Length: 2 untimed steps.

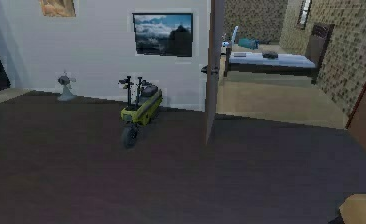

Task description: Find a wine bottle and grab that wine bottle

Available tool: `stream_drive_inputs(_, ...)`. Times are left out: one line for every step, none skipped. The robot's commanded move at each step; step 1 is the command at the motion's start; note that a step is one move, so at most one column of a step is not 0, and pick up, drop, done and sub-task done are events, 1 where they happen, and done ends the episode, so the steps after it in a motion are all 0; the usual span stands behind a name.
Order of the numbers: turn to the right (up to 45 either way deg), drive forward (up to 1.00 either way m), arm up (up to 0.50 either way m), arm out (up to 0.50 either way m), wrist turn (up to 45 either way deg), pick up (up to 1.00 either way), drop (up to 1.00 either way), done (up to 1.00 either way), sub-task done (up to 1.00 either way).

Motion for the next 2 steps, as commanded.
stream_drive_inputs(0.0,0.20,0.00,0.00,0.0,0.00,0.00,0.00,0.00)
stream_drive_inputs(-45.0,0.00,0.00,0.00,0.0,0.00,0.00,0.00,0.00)
